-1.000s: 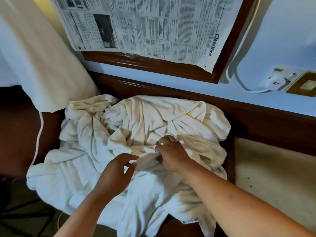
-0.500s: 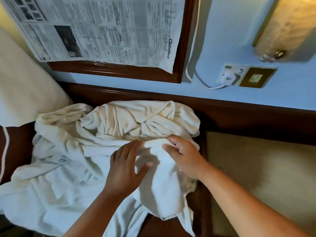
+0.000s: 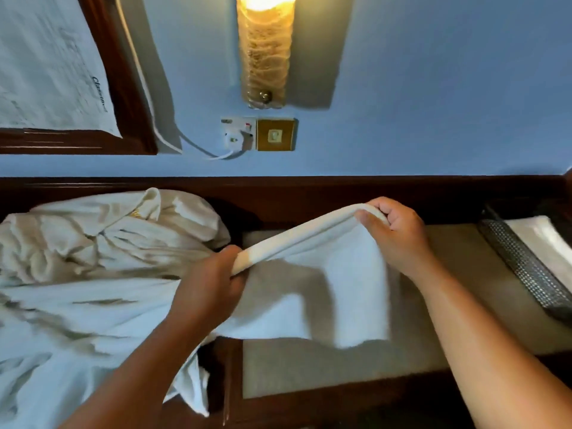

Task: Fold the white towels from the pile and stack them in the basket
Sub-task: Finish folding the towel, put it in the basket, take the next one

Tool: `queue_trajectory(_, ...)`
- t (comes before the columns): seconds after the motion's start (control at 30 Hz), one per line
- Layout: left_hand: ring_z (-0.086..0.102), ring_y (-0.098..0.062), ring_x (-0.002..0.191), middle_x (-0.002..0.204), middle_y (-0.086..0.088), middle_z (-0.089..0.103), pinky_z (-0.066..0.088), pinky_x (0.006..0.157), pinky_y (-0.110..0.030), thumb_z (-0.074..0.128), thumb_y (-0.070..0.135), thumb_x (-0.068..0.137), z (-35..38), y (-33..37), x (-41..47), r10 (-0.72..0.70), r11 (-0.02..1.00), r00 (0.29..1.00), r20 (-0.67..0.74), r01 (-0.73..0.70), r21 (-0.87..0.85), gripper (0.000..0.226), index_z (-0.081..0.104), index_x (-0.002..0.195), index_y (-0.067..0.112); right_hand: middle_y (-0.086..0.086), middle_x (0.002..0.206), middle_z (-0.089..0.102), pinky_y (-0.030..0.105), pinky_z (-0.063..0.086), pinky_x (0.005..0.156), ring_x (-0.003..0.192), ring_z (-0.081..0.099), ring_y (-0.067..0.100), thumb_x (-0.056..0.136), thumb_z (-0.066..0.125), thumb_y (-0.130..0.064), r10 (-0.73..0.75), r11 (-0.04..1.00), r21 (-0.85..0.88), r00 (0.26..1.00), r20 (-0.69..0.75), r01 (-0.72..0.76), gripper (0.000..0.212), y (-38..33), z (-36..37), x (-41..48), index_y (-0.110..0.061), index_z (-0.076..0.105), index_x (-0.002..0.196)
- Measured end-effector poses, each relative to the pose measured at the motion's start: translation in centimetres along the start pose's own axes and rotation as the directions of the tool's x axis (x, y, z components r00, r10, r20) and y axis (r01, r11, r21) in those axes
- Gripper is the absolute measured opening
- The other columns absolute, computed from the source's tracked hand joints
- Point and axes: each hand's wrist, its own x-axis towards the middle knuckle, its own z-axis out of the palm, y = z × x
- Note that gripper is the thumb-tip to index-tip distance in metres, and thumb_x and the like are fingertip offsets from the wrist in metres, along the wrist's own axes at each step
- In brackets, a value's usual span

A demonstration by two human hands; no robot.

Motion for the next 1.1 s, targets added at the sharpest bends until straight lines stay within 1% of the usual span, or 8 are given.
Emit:
queue_trajectory(0.13, 0.059, -0.02, 0.064, 0.068, 0.003, 0.061, 0.043, 0.056, -0.038, 0.052, 0.047, 0.097, 4.7, 9.0, 3.1, 0.02, 0.987, 0.994, 0.11, -0.002, -0.159, 0.03, 0.061, 0.083, 0.021, -0.006, 0.086, 0.062, 0.031, 0.046, 0.069, 0.08, 0.06, 0.018, 0.086, 0.065, -0.039, 0.1, 0.971, -0.198, 0.983, -0.157, -0.13, 0.017, 8.5, -4.7, 0.8, -0.023, 0.067, 0.092)
queue_trajectory(0.27, 0.062, -0.016, 0.066, 0.072, 0.0, 0.068, 0.047, 0.061, -0.038, 0.051, 0.052, 0.096, 7.8, 13.3, 4.3, -0.087, 0.941, 0.981, 0.173, 0.138, -0.309, 0.039, 0.071, 0.091, 0.018, 0.007, 0.122, 0.042, 0.032, 0.044, 0.096, 0.107, 0.05, 0.021, 0.083, 0.075, -0.034, 0.079, 0.933, -0.343, 0.992, -0.1, -0.109, 0.053, 12.1, -4.9, -2.5, -0.022, 0.058, 0.131)
queue_trajectory(0.53, 0.068, -0.038, 0.081, 0.082, -0.014, 0.073, 0.057, 0.076, -0.051, 0.057, 0.047, 0.098, 7.3, 17.6, 5.2, -0.241, 0.775, 0.951, 0.195, 0.309, -0.552, 0.036, 0.074, 0.088, 0.018, -0.016, 0.14, 0.028, 0.025, 0.043, 0.1, 0.121, 0.042, 0.0, 0.077, 0.073, -0.064, 0.125, 0.992, -0.054, 0.905, 0.406, -0.113, 0.082, 10.1, -2.4, -12.6, -0.039, 0.034, 0.144)
queue_trajectory(0.73, 0.068, -0.036, 0.096, 0.095, -0.015, 0.072, 0.056, 0.087, -0.052, 0.054, 0.047, 0.1, 7.5, 21.1, 7.7, -0.224, 0.713, 0.942, 0.249, 0.332, -0.618, 0.032, 0.072, 0.095, 0.022, -0.003, 0.1, 0.071, 0.017, 0.048, 0.079, 0.103, 0.066, 0.015, 0.09, 0.065, -0.039, 0.253, 0.967, -0.072, 0.935, 0.248, -0.243, 0.034, 9.6, 0.7, -12.5, -0.012, 0.068, 0.111)
queue_trajectory(0.83, 0.064, -0.029, 0.105, 0.11, -0.005, 0.066, 0.055, 0.086, -0.044, 0.056, 0.043, 0.1, 9.2, 19.3, 10.1, -0.251, 0.852, 0.957, 0.145, 0.289, -0.436, 0.029, 0.062, 0.117, 0.02, 0.002, 0.096, 0.072, 0.033, 0.056, 0.078, 0.091, 0.067, 0.013, 0.094, 0.061, -0.043, 0.305, 0.936, 0.128, 0.937, 0.168, -0.327, 0.033, 9.1, -2.4, -11.2, -0.013, 0.067, 0.107)
queue_trajectory(0.93, 0.057, -0.021, 0.116, 0.134, -0.004, 0.051, 0.052, 0.097, -0.041, 0.062, 0.036, 0.098, 10.1, 18.1, 8.9, -0.263, 0.934, 0.964, 0.024, 0.261, -0.246, 0.041, 0.049, 0.135, 0.022, -0.005, 0.078, 0.067, 0.023, 0.046, 0.061, 0.073, 0.062, 0.007, 0.099, 0.056, -0.041, 0.3, 0.945, 0.091, 0.945, 0.134, -0.313, 0.02, 8.5, -6.7, -9.7, -0.023, 0.063, 0.093)
queue_trajectory(1.0, 0.059, -0.007, 0.1, 0.115, 0.006, 0.058, 0.052, 0.084, -0.028, 0.062, 0.031, 0.098, 11.1, 18.2, 5.9, -0.067, 0.95, 0.998, -0.017, 0.059, -0.308, 0.021, 0.055, 0.117, 0.025, -0.006, 0.066, 0.064, 0.024, 0.048, 0.062, 0.064, 0.062, 0.01, 0.101, 0.053, -0.032, 0.315, 0.932, 0.178, 0.948, 0.033, -0.316, 0.017, 8.5, -8.9, -8.8, -0.026, 0.063, 0.089)
queue_trajectory(1.1, 0.06, -0.006, 0.088, 0.099, 0.016, 0.059, 0.049, 0.071, -0.021, 0.061, 0.029, 0.091, 14.0, 18.3, 0.9, 0.205, 0.911, 0.96, 0.192, -0.115, -0.396, 0.011, 0.056, 0.099, 0.035, -0.004, 0.051, 0.054, 0.048, 0.052, 0.068, 0.056, 0.059, 0.021, 0.1, 0.055, -0.02, 0.355, 0.86, 0.413, 0.933, -0.061, -0.3, 0.017, 8.8, -11.6, -6.6, -0.016, 0.063, 0.086)
